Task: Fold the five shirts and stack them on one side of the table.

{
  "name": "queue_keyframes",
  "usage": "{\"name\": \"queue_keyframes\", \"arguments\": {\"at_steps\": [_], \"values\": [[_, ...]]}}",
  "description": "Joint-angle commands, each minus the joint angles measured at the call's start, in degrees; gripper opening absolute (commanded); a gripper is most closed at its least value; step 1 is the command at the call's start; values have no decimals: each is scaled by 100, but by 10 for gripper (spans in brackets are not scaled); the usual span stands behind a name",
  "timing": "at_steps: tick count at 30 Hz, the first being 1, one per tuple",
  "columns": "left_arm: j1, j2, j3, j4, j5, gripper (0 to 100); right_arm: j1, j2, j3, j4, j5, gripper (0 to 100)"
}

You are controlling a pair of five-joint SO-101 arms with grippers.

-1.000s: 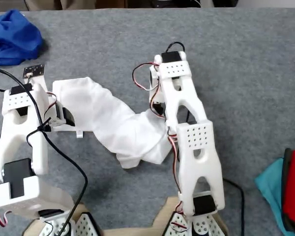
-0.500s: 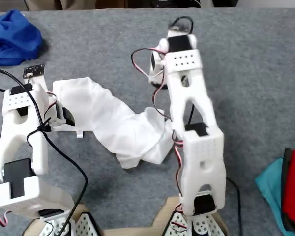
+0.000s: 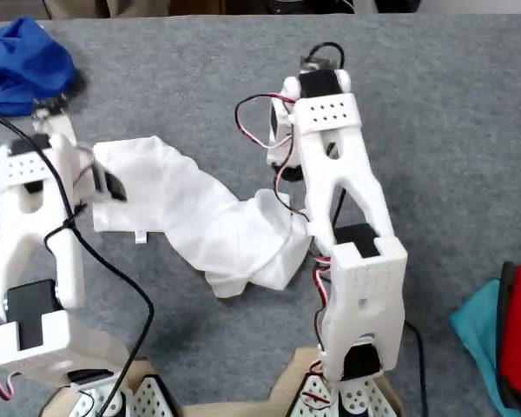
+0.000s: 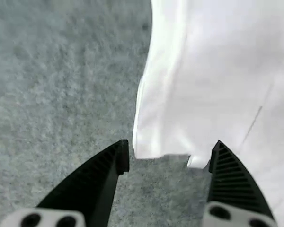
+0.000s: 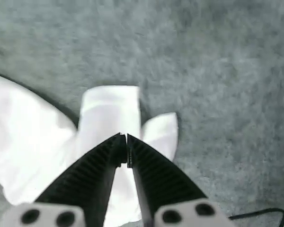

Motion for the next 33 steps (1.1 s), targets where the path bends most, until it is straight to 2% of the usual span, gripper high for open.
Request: {"name": "queue_keyframes", "arguments": {"at_steps": [1,7,12,14,18,22,25,28,33], "values": [[325,136,-1108,396,334,280,268,-382,75,18,0,5],[949,1200,-1916,835,545,275,382,-382,84,9,0,5],[791,2273,-2488,730,897,274,382,-382,84,35,62,5],[695,2607,-2796,862,967,274,382,-382,84,35,308,5],[492,2958,-3560,1626,404,274,479,-382,84,35,519,5],[-62,3029,-4554,2259,-237,274,716,-382,84,35,519,5],[-378,3099,-4967,2040,-360,274,857,-382,84,18,501,5],[-352,3345,-5029,1538,-299,274,884,-338,84,-158,501,5],[-123,3996,-5090,826,519,274,848,84,31,-536,501,5]]}}
